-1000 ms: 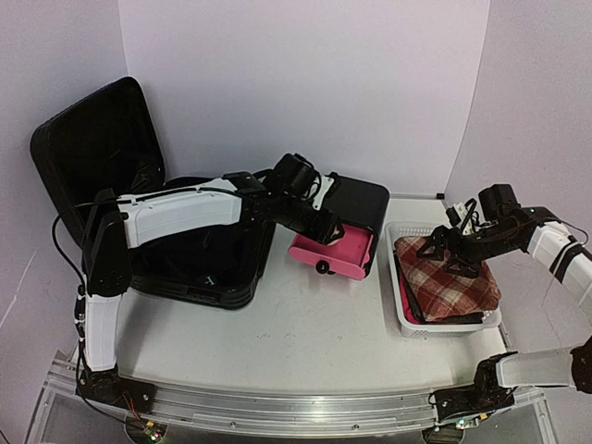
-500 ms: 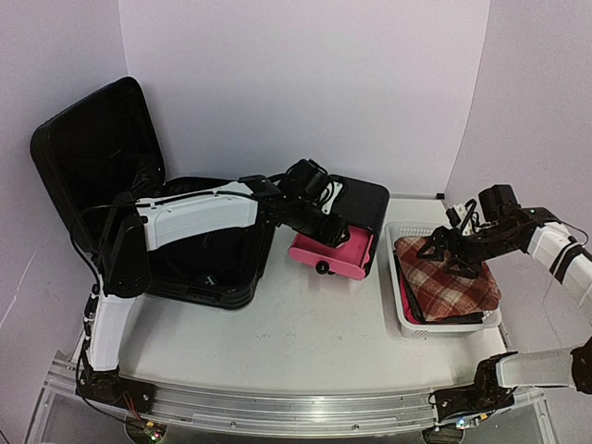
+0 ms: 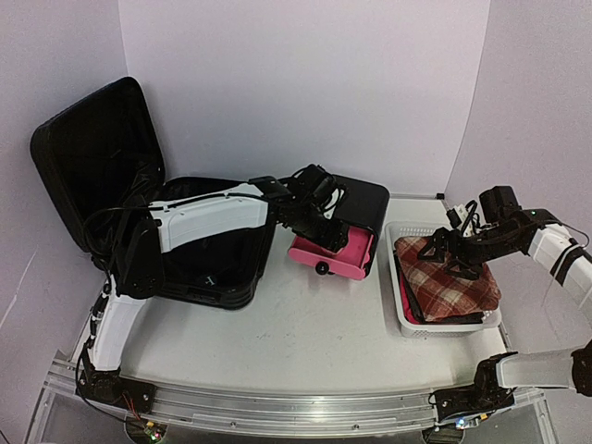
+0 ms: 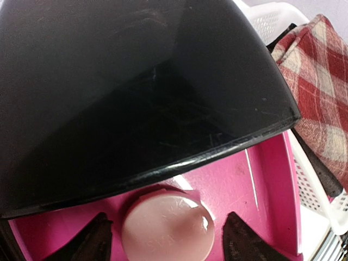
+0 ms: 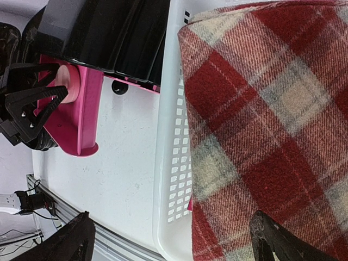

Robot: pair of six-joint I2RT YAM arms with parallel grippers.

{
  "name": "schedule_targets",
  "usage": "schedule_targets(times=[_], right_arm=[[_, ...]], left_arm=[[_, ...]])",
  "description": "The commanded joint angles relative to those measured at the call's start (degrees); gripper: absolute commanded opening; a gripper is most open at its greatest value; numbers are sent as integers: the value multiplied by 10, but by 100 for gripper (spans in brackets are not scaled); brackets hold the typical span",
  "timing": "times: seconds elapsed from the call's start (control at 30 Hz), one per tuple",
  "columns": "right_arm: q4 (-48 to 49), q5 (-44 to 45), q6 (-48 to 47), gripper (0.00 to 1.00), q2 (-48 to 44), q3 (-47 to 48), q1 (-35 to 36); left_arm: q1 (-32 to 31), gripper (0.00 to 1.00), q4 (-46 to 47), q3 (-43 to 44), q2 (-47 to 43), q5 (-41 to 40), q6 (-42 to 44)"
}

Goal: Open, take out, and arrange the luggage

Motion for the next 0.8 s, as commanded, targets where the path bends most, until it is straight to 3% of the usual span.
schedule_targets(times=[0.0, 0.2, 0.33, 0.43, 0.6, 0.77], right_arm=[[12, 0, -2, 98, -8, 4, 1], [12, 1, -2, 98, -7, 6, 1], [12, 4, -4, 98, -6, 4, 1], [11, 4, -6, 98, -2, 4, 1], [12, 0, -9, 98, 6, 2, 1], [20, -3, -9, 98, 15, -1, 1]], left_arm=[[-2, 73, -11, 48, -3, -6, 8], [-2, 78, -33, 65, -33, 9, 15], [-2, 76, -34, 12, -96, 12, 9], [-2, 65, -34, -57, -154, 27, 13], [-2, 39, -29, -197, -231, 38, -8], [-2, 22, 46, -309, -263, 59, -69]])
